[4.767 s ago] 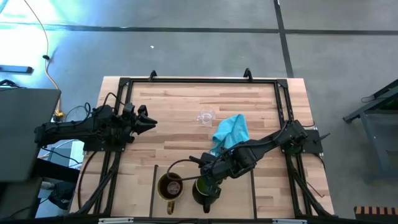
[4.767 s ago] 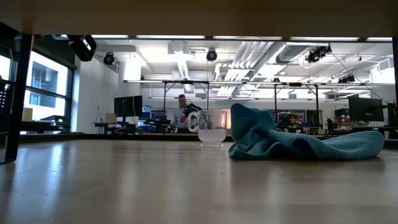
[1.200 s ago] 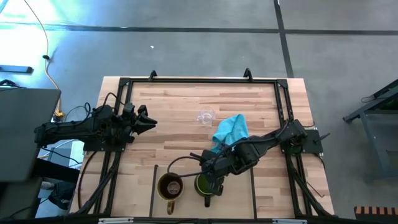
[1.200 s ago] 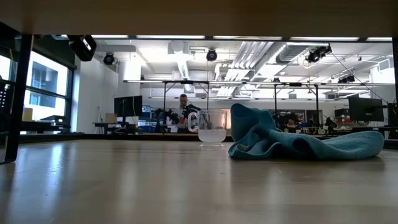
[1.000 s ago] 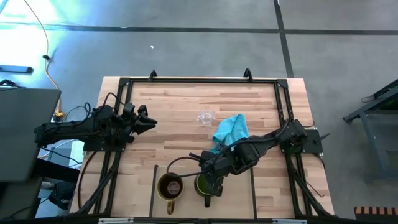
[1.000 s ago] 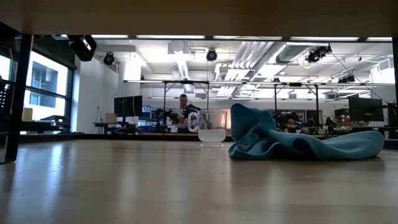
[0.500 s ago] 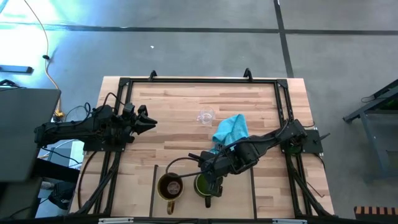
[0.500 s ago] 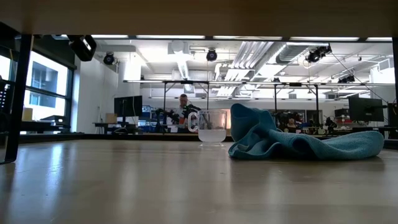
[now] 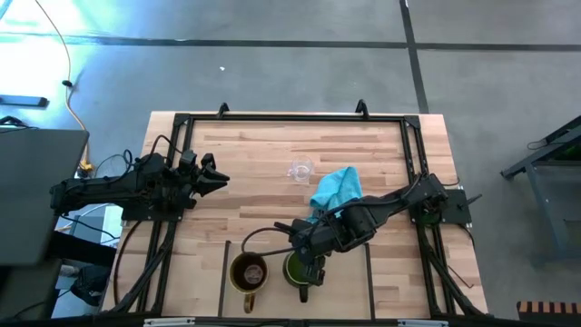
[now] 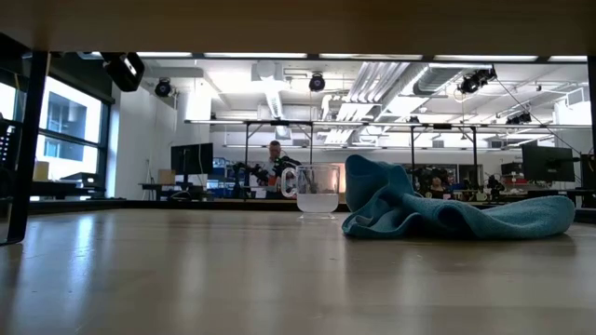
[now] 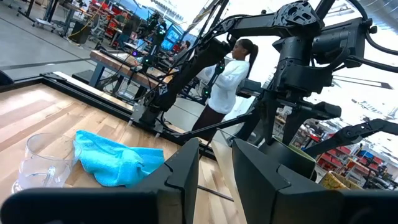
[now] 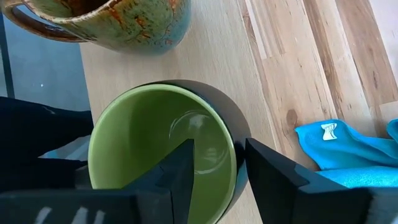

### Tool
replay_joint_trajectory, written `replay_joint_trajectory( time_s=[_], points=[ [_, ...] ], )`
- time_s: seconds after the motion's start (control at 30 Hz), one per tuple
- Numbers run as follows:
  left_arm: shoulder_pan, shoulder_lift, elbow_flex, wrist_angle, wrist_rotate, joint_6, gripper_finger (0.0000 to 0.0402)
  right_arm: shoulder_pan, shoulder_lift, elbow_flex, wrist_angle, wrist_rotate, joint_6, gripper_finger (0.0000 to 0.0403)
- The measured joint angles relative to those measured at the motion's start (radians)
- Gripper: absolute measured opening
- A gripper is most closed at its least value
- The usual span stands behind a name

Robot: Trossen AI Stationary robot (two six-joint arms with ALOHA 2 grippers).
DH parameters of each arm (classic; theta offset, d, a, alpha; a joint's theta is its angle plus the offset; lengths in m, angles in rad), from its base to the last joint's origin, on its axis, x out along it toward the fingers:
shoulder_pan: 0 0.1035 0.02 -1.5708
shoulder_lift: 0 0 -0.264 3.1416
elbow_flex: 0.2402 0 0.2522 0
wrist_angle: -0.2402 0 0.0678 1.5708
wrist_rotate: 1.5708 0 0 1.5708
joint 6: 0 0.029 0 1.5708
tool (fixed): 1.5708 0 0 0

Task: Stack small to large cups/mugs on shelf
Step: Put the black green mug on the shelf

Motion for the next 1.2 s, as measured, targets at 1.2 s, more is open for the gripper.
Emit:
replay_joint_trajectory(
  time_s=[1.2],
  points=[
    [0.0,0.0,0.0,0.0,0.0,0.0,0.0085,-0.01,0.029,0.0,-0.002,-0.072,-0.007,0.0133]
  ],
)
